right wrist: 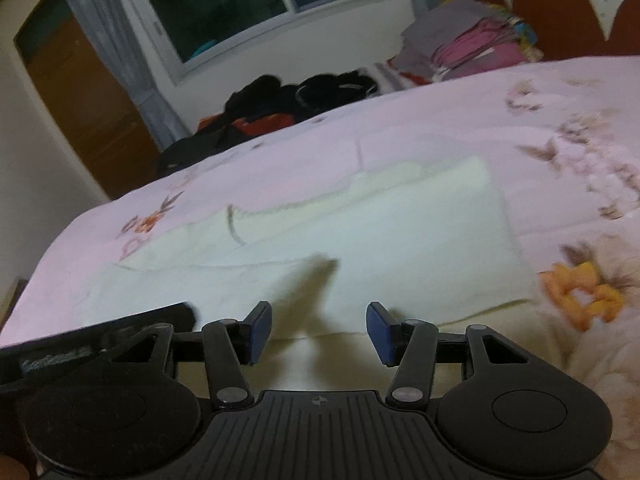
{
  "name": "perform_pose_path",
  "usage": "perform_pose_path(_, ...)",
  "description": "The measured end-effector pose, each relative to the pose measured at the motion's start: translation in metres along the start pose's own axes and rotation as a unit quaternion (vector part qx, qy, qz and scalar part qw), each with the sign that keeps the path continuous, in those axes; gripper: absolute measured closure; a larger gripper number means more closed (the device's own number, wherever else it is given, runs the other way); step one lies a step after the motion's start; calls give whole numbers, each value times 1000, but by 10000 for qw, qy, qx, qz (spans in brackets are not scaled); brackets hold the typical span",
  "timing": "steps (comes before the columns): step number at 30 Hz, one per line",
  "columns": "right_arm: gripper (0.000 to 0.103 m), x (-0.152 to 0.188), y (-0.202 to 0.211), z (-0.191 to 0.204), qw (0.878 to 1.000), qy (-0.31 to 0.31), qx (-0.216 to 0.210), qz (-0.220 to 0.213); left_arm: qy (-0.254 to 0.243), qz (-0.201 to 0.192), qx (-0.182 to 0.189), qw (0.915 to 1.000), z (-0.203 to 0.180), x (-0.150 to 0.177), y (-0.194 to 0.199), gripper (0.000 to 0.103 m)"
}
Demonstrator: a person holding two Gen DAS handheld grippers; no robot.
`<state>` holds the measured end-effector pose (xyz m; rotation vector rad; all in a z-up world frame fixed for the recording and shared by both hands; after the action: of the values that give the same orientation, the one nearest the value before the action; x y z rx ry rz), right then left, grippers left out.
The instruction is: Fold small clothes
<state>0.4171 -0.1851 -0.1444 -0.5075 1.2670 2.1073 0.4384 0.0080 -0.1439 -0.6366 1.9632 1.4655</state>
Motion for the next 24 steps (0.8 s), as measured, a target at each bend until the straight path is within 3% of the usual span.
perform_pose_path(7, 51, 0, -22, 4, 9997, -85, 79, 232, 227, 200, -900, 9955, 56, 28, 14, 42)
perform_pose_path(10, 51, 0, -26, 14, 9994, 187, 202, 225, 226, 115, -1207, 9924, 65, 31, 16, 42)
perform_pose_path(11, 61, 1, -27, 17, 9990, 287, 223, 243, 207, 97, -1282, 9915, 65, 31, 16, 42)
perform_pose_path(12, 88, 2, -28, 20, 9987, 361, 239, 276, 183, 83, -1352, 9906, 65, 31, 16, 42)
perform_pose_path(13, 92, 2, -29, 22, 9986, 387, 200, 308, 164, 65, -1404, 9899, 66, 32, 17, 42)
perform_pose_path(19, 94, -14, -10, 34, 9956, 911, 179, -157, 213, -30, -1653, 9860, 72, 27, 13, 37)
perform_pose_path(24, 94, -37, 11, 16, 9892, 1235, 590, -519, 261, -111, -1781, 9836, 76, 20, 4, 37)
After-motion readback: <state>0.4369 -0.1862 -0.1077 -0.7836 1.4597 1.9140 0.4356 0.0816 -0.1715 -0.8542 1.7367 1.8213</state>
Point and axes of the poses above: each gripper's, at about its wrist camera, not at the fingertips, and y roughly against the way its jaws point, z to its left, x to its underside, the point moved 1 cm from there along -y, roughly the way its jaws point, and after that the axes turned 2 degrees about -z, right-handed, at the moved point
